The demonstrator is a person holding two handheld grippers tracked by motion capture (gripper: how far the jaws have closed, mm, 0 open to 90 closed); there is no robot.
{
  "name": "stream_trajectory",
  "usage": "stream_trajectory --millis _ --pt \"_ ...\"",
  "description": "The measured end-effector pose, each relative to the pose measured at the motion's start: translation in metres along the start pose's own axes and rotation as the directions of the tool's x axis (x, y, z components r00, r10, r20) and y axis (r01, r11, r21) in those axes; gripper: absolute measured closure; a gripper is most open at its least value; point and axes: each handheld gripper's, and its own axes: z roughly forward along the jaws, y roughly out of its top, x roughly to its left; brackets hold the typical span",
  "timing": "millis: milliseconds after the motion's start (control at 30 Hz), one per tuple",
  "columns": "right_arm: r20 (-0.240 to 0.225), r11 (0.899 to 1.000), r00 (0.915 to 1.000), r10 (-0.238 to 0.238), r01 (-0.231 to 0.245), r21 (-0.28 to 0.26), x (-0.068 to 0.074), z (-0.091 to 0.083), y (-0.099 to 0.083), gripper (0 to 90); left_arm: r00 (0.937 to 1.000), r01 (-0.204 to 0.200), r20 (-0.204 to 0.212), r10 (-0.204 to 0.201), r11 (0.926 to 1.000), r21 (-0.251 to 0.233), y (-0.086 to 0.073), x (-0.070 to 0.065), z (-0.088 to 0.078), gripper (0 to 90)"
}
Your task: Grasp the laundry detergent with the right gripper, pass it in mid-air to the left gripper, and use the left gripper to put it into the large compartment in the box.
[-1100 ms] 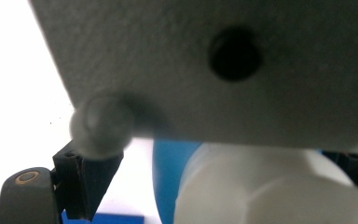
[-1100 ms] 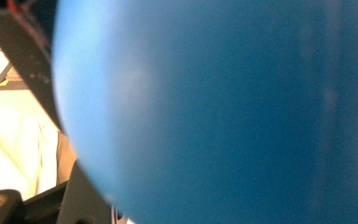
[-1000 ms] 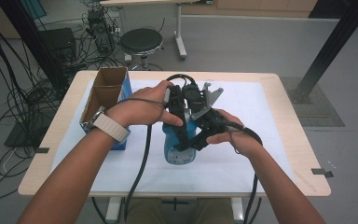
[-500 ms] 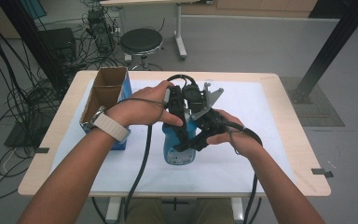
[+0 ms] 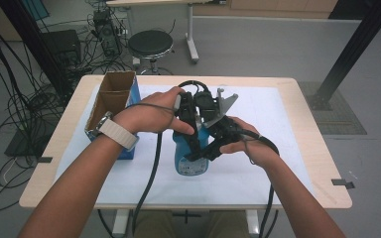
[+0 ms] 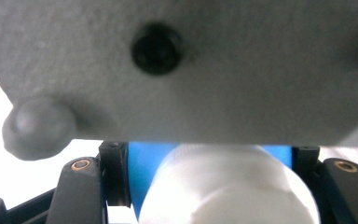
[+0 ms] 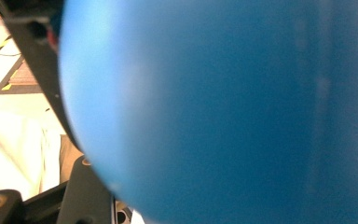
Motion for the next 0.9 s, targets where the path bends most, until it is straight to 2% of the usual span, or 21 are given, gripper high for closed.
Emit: stream_trajectory --millis 900 --pt "0.0 1.0 1.0 0.004 -0.004 0.004 0.0005 -0.001 0.0012 42.8 0.9999 0.012 -0.002 -0.012 0.9999 -0.009 -0.0013 -0.0003 -0.001 37.4"
